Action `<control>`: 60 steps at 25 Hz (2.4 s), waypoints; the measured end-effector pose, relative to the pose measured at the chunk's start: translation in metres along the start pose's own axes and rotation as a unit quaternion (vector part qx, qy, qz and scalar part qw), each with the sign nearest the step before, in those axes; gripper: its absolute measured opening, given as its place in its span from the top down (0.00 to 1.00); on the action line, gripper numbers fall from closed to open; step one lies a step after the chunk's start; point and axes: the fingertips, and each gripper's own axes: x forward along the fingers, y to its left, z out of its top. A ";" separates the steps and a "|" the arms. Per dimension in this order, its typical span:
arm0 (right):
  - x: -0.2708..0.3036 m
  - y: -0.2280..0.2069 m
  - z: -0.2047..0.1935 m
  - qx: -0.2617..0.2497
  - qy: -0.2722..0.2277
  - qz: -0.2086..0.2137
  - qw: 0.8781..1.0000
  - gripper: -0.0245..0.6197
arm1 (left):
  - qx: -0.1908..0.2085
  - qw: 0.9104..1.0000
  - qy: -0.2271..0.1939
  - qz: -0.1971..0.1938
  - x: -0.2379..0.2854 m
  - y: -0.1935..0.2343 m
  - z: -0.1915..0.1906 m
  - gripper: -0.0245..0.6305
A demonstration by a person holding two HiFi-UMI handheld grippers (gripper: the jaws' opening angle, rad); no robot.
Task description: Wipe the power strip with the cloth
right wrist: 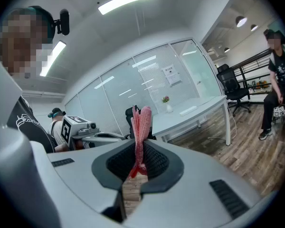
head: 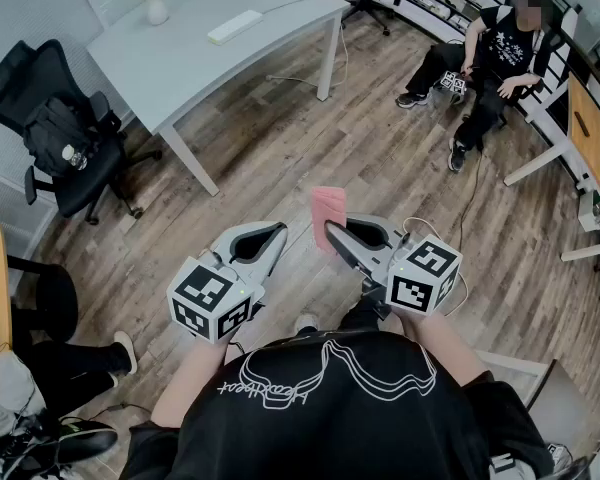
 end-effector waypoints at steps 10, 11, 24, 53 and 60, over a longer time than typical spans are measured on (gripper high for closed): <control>0.000 0.003 0.005 -0.003 -0.009 -0.001 1.000 0.90 | 0.013 1.000 -0.011 -0.011 -0.003 -0.001 0.011 0.94; 0.001 0.003 0.006 -0.005 -0.008 -0.003 1.000 0.90 | 0.016 1.000 -0.015 -0.013 -0.003 -0.001 0.014 0.94; 0.011 -0.013 0.015 -0.021 -0.005 -0.019 1.000 0.89 | 0.003 0.999 -0.027 0.028 0.009 0.033 0.023 0.94; 0.312 -0.259 0.161 -0.004 0.056 0.065 0.996 0.89 | 0.011 0.997 -0.013 0.080 0.164 0.387 0.121 0.94; 0.351 -0.282 0.187 -0.030 0.059 0.056 0.996 0.89 | -0.008 0.996 -0.020 0.090 0.174 0.427 0.132 0.94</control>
